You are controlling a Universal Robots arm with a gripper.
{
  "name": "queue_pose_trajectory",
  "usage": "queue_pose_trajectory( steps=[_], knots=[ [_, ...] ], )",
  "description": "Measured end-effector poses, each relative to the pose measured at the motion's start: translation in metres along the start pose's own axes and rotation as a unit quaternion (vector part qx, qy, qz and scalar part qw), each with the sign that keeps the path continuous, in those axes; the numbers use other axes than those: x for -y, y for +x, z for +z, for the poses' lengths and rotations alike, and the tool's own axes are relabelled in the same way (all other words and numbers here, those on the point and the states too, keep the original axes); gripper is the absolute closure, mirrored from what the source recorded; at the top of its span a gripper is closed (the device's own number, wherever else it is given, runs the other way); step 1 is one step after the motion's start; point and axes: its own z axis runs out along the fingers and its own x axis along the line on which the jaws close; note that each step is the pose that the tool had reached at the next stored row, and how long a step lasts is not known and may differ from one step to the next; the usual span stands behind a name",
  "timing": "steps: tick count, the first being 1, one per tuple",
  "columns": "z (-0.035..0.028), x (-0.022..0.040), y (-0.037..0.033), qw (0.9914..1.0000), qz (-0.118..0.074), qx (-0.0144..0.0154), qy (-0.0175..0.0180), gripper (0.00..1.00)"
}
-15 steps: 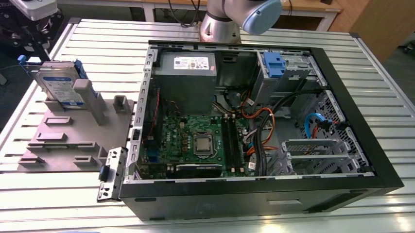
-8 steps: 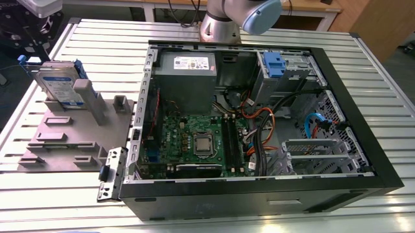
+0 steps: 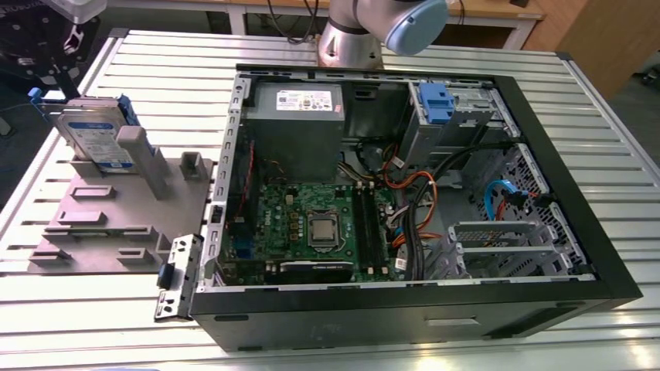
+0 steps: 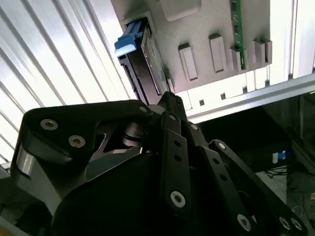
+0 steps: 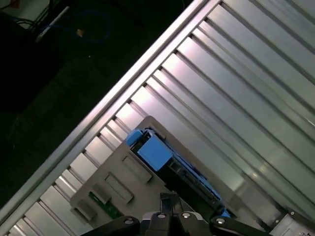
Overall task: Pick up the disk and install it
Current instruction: 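Pick up the disk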
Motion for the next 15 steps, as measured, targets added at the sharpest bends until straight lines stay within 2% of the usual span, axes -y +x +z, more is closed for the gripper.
queue_pose_trajectory(
  steps=[4, 8, 12, 15],
  knots=[
    [0.0002, 0.0, 0.0, 0.99935, -0.036, -0.0013, 0.0015, 0.89],
    [0.0004, 0.0, 0.0, 0.99735, -0.073, -0.0027, 0.0031, 0.89],
    [0.0006, 0.0, 0.0, 0.9941, -0.108, -0.004, 0.0046, 0.89],
    [0.0008, 0.0, 0.0, 0.99069, -0.136, -0.005, 0.0058, 0.89]
  ],
)
